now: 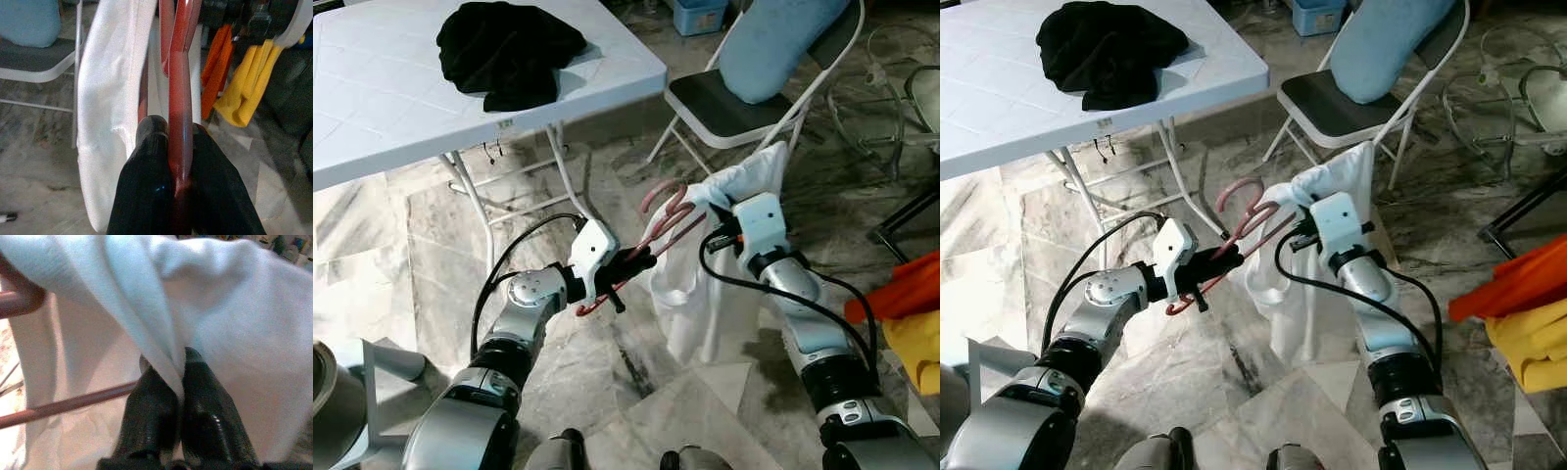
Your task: Hang hanger
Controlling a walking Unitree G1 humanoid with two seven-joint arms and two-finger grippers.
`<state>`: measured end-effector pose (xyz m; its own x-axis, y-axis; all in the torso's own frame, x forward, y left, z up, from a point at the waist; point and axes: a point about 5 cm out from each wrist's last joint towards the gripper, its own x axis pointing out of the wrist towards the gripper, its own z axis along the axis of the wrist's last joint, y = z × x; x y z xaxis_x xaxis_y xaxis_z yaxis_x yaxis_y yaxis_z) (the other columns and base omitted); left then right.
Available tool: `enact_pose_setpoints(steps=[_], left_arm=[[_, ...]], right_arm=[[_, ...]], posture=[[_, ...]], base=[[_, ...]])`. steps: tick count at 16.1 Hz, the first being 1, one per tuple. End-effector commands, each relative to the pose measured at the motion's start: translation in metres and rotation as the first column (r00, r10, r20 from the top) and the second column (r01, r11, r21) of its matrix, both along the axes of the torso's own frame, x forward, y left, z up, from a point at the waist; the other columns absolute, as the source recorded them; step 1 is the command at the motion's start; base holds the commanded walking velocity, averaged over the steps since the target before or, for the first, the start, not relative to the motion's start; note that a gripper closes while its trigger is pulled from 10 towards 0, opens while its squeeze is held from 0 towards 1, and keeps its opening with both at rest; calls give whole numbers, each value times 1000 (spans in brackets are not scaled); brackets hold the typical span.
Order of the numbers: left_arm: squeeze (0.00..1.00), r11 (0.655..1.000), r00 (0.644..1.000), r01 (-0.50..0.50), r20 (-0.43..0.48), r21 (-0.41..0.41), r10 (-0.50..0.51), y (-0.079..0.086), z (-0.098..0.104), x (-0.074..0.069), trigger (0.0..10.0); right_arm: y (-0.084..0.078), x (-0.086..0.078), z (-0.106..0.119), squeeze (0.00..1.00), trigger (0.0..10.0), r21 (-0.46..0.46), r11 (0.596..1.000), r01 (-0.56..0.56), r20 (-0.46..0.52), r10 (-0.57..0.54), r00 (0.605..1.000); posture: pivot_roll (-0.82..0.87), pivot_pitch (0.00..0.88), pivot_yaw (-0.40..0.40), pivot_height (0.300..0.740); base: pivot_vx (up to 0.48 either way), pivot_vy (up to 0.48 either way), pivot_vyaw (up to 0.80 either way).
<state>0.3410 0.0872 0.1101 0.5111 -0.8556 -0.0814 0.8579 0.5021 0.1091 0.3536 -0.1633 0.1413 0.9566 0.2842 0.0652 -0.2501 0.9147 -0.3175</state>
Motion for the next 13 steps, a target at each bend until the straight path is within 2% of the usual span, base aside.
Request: enact_pose_setpoints(steps=[1, 3, 5, 7, 9, 10, 12, 13], left_arm=[[0, 999, 999, -27, 28, 35, 26, 6, 1, 2, 0], [0, 994, 997, -72, 22, 86, 70, 13, -4, 3, 0], [0, 983, 995, -102, 15, 154, 101, 26, -11, 3, 0], [0, 977, 997, -73, 17, 199, 71, 30, -18, -3, 0], [0, 973, 999, -49, 16, 224, 46, 33, -23, -8, 0], [0, 970, 999, -37, 20, 240, 34, 35, -25, -10, 0], [0, 967, 998, -33, 57, 253, 19, 41, -24, -14, 0], [0, 967, 998, -14, 63, 253, -2, 43, -23, -17, 0]], right_arm=[[-4, 3, 4, 0, 0, 15, 1000, 19, -2, -19, 1000], [-7, 4, 13, 0, 0, -17, 999, 32, 50, -31, 998], [-16, 7, 29, 0, 0, 3, 996, 93, 113, -93, 989], [-27, 11, 43, 0, 0, 48, 985, 165, 158, -171, 973], [-34, 13, 46, 0, 0, 38, 977, 211, 165, -215, 963], [-37, 14, 47, 0, 0, 30, 973, 229, 168, -231, 958], [-43, 16, 49, 0, 0, -46, 963, 266, 187, -253, 949], [-46, 17, 48, 0, 0, -49, 957, 285, 180, -273, 945]], posture=[[-107, 153, 51, 740], [-106, 152, 51, 740], [-107, 154, 54, 740], [-108, 153, 52, 740], [-107, 152, 47, 740], [-106, 151, 43, 740], [-97, 150, 33, 740], [-94, 150, 29, 740]], base=[[0, 0, 0], [0, 0, 0], [0, 0, 0], [0, 0, 0], [0, 0, 0], [0, 0, 0], [0, 0, 0], [0, 0, 0]])
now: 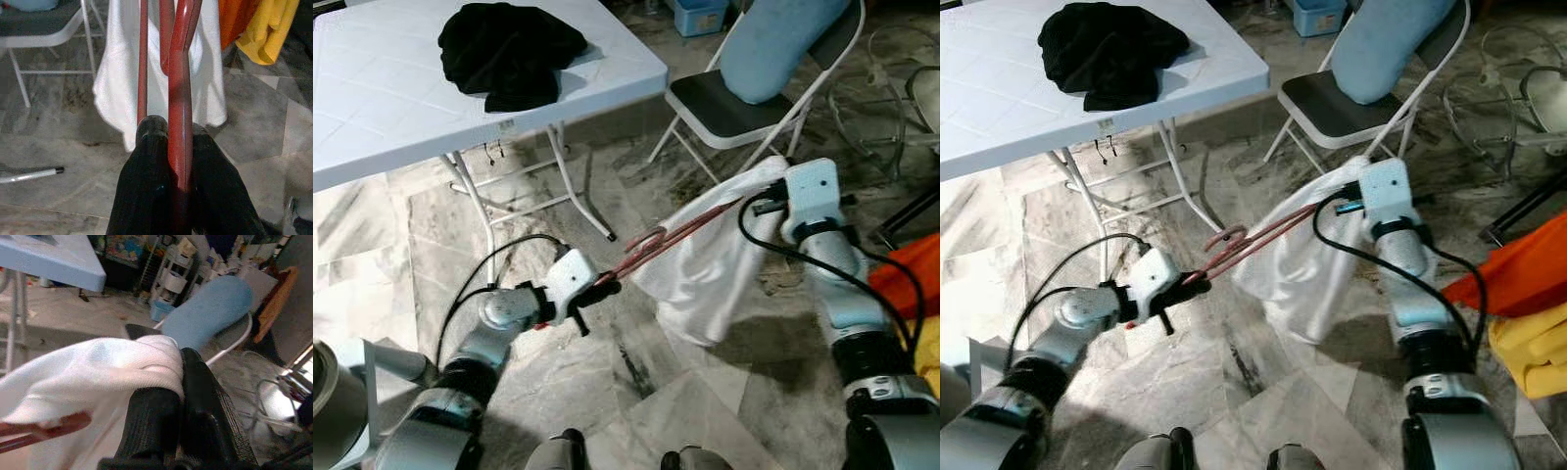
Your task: Hang hanger
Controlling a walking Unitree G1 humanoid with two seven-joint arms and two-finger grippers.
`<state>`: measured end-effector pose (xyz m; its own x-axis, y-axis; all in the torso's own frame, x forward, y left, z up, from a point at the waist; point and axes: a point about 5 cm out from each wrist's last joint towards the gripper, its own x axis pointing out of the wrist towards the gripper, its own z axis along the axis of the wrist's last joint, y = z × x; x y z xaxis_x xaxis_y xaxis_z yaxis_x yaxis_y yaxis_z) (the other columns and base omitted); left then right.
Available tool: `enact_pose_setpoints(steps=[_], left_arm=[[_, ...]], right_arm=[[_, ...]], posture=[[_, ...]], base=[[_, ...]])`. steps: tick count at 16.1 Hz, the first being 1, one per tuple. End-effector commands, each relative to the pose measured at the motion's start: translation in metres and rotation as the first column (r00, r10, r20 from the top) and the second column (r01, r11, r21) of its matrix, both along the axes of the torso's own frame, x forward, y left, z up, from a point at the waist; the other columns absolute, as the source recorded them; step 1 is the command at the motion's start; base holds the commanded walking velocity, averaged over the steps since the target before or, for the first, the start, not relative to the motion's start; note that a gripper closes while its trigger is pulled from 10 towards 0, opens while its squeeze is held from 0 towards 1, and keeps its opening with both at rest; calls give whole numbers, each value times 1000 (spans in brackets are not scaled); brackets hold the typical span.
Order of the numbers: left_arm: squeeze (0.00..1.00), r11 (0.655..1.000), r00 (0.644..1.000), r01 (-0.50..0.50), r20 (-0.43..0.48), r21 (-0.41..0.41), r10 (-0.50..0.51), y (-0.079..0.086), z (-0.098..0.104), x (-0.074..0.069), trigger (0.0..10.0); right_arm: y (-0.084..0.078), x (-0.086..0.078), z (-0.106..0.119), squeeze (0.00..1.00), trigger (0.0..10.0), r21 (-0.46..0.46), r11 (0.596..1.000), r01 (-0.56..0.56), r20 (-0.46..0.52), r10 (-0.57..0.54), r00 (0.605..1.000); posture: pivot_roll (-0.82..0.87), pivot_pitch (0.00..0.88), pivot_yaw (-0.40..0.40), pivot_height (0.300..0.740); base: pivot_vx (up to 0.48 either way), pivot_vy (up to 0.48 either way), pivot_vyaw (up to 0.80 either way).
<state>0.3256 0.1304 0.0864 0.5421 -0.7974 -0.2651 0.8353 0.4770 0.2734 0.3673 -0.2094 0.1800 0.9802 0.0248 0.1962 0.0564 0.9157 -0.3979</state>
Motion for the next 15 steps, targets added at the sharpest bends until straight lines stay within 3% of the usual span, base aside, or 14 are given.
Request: enact_pose_setpoints(steps=[1, 4, 5, 8, 11, 13, 14, 15], left_arm=[[0, 1000, 999, 29, 20, -2, -29, 1, 2, -4, 0], [0, 995, 995, 99, 23, -4, -99, 6, 1, -16, 0], [0, 990, 991, 135, 2, -46, -135, 5, 0, -23, 0], [0, 974, 973, 214, -70, -75, -219, 2, -9, -38, 0], [0, 970, 964, 237, -107, -62, -242, 3, -13, -43, 0], [0, 994, 997, 37, -58, -101, -43, 15, -12, -30, 0], [0, 984, 997, -78, -33, -158, 74, 19, -8, -23, 0], [0, 938, 972, -236, -56, -256, 229, 24, -6, -16, 0]], right_arm=[[-2, 4, 9, 0, 0, -18, 1000, 23, 16, -23, 1000], [-13, 4, 3, 0, 0, -50, 994, 101, -3, -101, 995], [-19, 4, 1, 0, 0, -49, 988, 148, -6, -148, 989], [-29, 2, -11, 0, 0, 22, 976, 218, -60, -216, 975], [-43, -2, -18, 0, 0, 74, 955, 286, -90, -279, 956], [-57, -12, -38, 0, 0, 103, 927, 360, -175, -339, 924], [-61, -16, -49, 0, 0, 147, 914, 378, -221, -342, 913], [-62, -21, -53, 0, 0, 211, 897, 387, -222, -342, 913]], posture=[[-91, 150, 26, 740], [-83, 149, 18, 740], [-83, 148, 15, 740], [-87, 151, 10, 740], [-91, 153, 11, 740], [-94, 152, 14, 740], [-93, 152, 14, 740], [-92, 151, 14, 740]], base=[[0, 0, 0], [0, 0, 0], [0, 0, 0], [0, 0, 0], [0, 0, 0], [0, 0, 0], [0, 0, 0], [0, 0, 0]])
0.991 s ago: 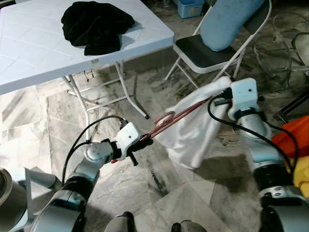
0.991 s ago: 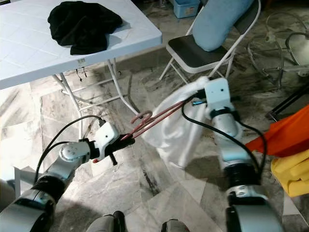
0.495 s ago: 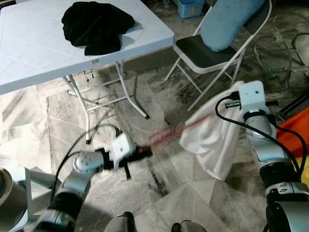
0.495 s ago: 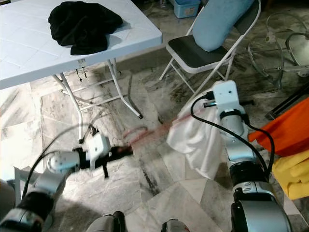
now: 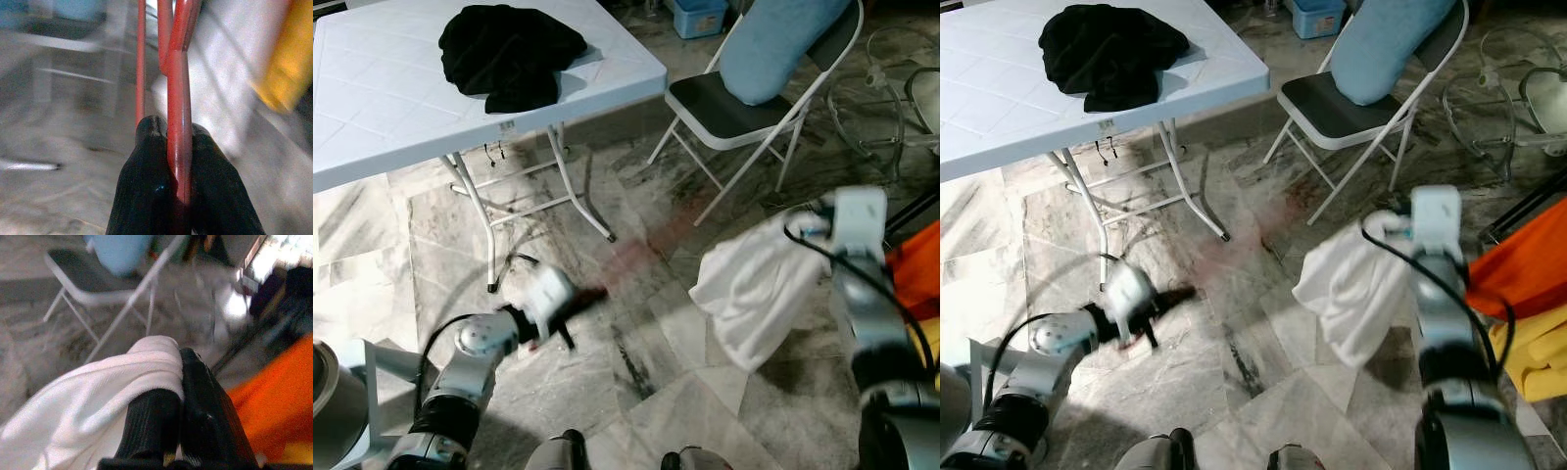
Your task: Hang hanger
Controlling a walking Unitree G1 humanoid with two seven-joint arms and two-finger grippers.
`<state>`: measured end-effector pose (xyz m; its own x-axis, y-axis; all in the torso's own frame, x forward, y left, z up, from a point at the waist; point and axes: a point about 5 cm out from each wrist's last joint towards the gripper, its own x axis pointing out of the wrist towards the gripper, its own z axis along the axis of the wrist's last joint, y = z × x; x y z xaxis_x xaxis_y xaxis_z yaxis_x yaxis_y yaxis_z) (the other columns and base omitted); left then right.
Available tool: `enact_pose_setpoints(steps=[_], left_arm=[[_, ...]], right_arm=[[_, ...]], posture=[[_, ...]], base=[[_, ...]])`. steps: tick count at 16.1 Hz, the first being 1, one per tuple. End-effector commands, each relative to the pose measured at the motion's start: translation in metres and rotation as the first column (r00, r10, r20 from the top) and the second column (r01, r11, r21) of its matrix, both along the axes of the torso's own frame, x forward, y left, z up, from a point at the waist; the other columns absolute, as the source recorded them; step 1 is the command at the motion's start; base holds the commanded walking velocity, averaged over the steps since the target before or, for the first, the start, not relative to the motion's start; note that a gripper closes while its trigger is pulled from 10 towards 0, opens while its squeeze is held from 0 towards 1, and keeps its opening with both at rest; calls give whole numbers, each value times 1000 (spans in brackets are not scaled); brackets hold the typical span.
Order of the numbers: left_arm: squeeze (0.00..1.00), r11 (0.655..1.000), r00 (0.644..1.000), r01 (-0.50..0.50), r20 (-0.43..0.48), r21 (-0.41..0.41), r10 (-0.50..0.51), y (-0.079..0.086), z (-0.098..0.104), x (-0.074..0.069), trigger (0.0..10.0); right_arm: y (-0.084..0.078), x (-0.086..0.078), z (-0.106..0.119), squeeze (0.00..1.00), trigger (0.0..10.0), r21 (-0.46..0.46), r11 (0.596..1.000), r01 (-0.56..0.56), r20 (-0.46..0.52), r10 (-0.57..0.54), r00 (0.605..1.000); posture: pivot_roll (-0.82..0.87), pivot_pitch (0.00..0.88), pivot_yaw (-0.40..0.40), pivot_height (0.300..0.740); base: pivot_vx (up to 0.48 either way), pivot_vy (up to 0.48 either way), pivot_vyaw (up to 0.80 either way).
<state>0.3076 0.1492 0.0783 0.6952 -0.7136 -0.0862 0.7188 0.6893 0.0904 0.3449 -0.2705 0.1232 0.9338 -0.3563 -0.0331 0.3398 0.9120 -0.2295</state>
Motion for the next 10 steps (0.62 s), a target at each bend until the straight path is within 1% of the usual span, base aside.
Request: enact_pose_setpoints(steps=[1, 2, 3, 4, 5, 6, 7, 8, 9, 10], left_arm=[[0, 965, 977, -214, -54, -151, 208, 10, 0, 5, 0], [0, 961, 974, -226, -59, -160, 219, 10, -1, 4, 0], [0, 928, 949, -314, -58, -199, 309, 9, -4, 1, 0], [0, 879, 905, -423, -67, -220, 419, 6, -10, -5, 0], [0, 876, 897, -439, -41, -201, 440, -2, -13, -10, 8706], [0, 878, 896, -441, -48, -186, 441, -4, -14, -11, 10000], [0, 868, 887, -460, -64, -186, 456, -4, -15, -10, 10000], [0, 829, 853, -523, -113, -197, 510, 2, -17, -8, 10000], [0, 811, 829, -559, -100, -173, 550, 6, -17, -8, 10000], [0, 803, 819, -573, -94, -164, 565, 10, -18, -9, 10000]], right_arm=[[-1, -5, 0, 0, 0, 31, 1000, -6, 45, 5, 999], [0, -6, 0, 0, 0, 25, 1000, -12, 45, 11, 999], [1, -12, -3, 0, 0, 35, 999, -29, 57, 27, 998], [4, -21, -9, 0, 0, 74, 996, -50, 73, 44, 996], [15, -28, -15, 0, 2157, 69, 990, -125, 70, 121, 990], [22, -32, -18, 0, 10000, 67, 985, -157, 66, 152, 986], [28, -35, -20, 0, 10000, 89, 982, -166, 72, 160, 984], [40, -39, -20, 0, 10000, 123, 969, -215, 100, 204, 974], [52, -42, -19, 0, 10000, 97, 959, -267, 110, 256, 960], [65, -45, -17, 0, 10000, 42, 953, -300, 132, 293, 947]], posture=[[-92, 149, 14, 740], [-92, 149, 14, 740], [-88, 144, 14, 740], [-82, 145, 15, 740], [-77, 143, 15, 740], [-78, 142, 18, 740], [-78, 140, 20, 740], [-83, 132, 26, 740], [-89, 129, 29, 740], [-92, 126, 32, 740]], base=[[0, 0, 0], [0, 0, 0], [0, 0, 0], [0, 0, 0], [0, 0, 0], [0, 0, 0], [0, 0, 0], [0, 0, 0], [0, 0, 0], [0, 0, 0]])
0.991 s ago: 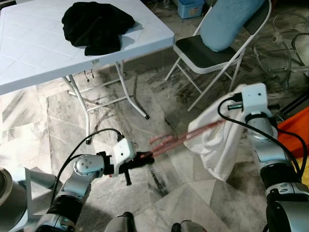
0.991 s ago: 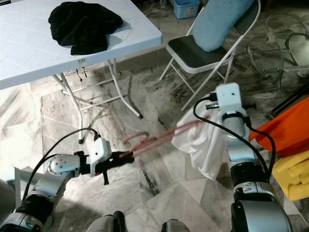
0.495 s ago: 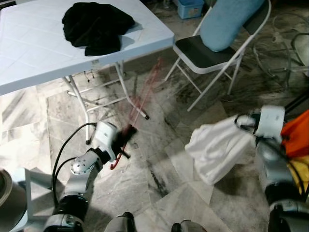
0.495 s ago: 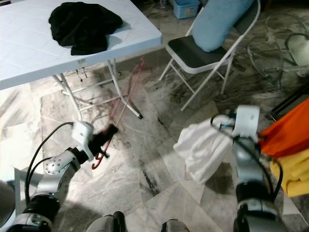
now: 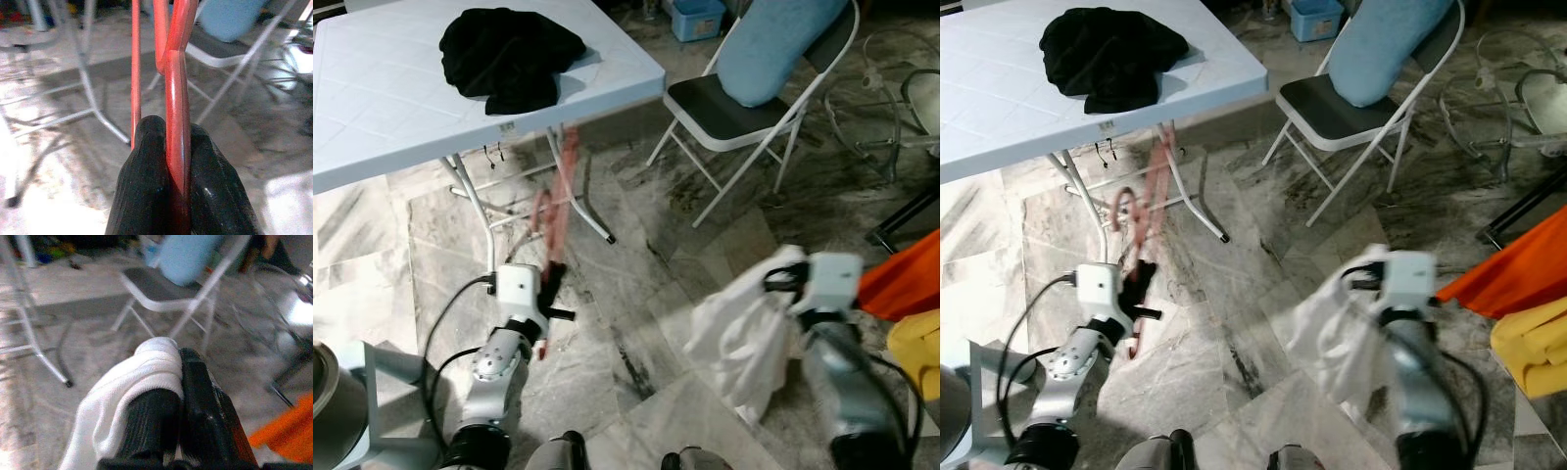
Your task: Hang hanger
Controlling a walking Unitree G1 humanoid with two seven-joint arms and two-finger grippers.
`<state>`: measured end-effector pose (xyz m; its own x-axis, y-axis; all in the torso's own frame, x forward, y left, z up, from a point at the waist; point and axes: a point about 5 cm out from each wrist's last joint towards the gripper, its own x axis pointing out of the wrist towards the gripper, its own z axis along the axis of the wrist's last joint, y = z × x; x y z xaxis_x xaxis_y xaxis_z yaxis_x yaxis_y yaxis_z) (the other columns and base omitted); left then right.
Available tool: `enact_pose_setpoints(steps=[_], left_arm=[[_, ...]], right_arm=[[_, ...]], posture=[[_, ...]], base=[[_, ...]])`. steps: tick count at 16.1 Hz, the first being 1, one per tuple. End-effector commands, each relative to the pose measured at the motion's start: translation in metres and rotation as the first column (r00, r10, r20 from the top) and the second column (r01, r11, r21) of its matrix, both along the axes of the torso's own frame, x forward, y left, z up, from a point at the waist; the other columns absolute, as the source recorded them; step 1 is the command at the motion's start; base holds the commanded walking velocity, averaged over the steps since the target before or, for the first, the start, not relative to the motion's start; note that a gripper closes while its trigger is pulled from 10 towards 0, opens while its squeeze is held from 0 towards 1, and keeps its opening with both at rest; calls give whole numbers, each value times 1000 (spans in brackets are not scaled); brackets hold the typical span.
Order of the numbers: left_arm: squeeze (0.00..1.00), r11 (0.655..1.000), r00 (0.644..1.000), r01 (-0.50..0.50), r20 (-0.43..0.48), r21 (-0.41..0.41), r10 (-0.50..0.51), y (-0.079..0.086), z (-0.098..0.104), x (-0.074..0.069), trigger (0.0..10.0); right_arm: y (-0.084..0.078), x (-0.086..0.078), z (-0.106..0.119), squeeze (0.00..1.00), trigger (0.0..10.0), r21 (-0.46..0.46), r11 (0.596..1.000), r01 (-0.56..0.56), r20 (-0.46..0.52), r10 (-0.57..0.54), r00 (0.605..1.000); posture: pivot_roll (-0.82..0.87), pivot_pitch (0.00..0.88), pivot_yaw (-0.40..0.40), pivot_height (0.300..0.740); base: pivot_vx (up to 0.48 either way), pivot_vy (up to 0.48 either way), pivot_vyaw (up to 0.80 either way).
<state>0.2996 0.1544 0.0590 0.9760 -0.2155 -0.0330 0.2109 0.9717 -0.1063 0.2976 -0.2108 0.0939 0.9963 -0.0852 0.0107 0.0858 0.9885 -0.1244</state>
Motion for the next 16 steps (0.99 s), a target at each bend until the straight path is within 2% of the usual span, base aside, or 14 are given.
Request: enact_pose_setpoints(steps=[1, 3, 4, 7, 11, 16], left_arm=[[0, 999, 1000, -23, -2, 22, 23, 6, 0, -2, 10000], [0, 999, 999, -47, -8, 16, 48, 11, 0, -1, 10000], [0, 999, 999, -50, -8, 14, 50, 12, 1, -1, 10000], [0, 999, 999, -39, 9, 26, 39, 10, 7, 5, 10000], [0, 999, 999, -35, 14, 14, 35, 6, 9, 6, 10000], [0, 1000, 1000, -21, 11, 14, 21, 7, 10, 5, 10000]], right_arm=[[13, 0, 13, 0, 10000, 16, 999, -43, 73, 42, 996], [30, -5, 13, 0, 10000, 128, 977, -168, 47, 163, 986], [31, -5, 14, 0, 10000, 94, 983, -159, 49, 155, 987], [40, -5, 23, 0, 10000, 133, 972, -193, 106, 179, 978], [42, 0, 29, 0, 10000, 117, 977, -178, 139, 161, 977], [45, -3, 30, 0, 10000, 118, 976, -182, 137, 165, 977]], posture=[[-96, 118, 37, 740], [-101, 112, 46, 740], [-100, 110, 45, 740], [-94, 96, 45, 740], [-79, 74, 57, 740], [-80, 85, 70, 740]], base=[[0, 0, 0], [0, 0, 0], [0, 0, 0], [0, 0, 0], [0, 0, 0], [48, 0, 109]])
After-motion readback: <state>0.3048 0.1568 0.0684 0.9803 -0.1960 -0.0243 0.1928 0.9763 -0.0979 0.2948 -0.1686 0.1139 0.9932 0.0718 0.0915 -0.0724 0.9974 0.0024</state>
